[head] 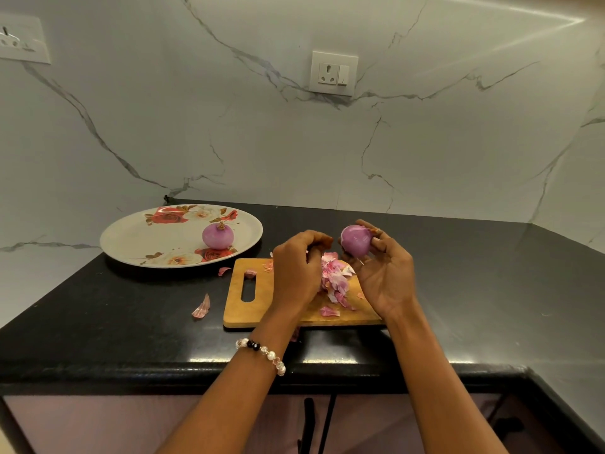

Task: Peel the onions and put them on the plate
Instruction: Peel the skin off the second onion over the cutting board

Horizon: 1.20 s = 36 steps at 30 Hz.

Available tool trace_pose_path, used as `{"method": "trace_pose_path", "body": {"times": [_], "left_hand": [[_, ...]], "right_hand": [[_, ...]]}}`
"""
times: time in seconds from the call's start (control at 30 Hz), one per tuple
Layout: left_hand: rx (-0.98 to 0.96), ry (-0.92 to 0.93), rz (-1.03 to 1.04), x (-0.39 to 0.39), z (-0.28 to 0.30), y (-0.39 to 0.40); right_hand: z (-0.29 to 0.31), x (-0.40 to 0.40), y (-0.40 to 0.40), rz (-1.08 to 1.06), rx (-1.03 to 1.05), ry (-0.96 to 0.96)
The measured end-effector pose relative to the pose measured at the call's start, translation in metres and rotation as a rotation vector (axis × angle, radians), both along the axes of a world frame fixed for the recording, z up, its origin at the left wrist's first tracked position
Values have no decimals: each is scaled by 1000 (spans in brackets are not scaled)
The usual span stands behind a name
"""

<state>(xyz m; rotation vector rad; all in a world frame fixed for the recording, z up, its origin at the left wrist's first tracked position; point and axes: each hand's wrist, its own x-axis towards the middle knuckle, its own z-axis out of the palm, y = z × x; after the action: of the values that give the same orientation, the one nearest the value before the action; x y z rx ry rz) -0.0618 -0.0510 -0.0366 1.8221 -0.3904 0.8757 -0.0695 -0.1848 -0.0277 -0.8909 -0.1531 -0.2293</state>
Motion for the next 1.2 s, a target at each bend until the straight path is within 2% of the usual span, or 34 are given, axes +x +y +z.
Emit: {"method": "trace_pose_path", "body": {"times": [0.23,0.43,0.83,1.07,1.2], "left_hand": [[52,29,-18,1,-1,-3],[6,77,-78,-3,3,-1],[7,71,17,-3,4,2],[-72,174,57,0,4,4],[-180,224,-2,1,5,4]], "right_hand": [[-3,3,2,-38,-118,46],[1,1,4,-81,-170,17],[1,-3,6,-68,-188,-14],[-2,-3,10,-34,-264,-85],[-1,-5,9,27,-182,-82]]}}
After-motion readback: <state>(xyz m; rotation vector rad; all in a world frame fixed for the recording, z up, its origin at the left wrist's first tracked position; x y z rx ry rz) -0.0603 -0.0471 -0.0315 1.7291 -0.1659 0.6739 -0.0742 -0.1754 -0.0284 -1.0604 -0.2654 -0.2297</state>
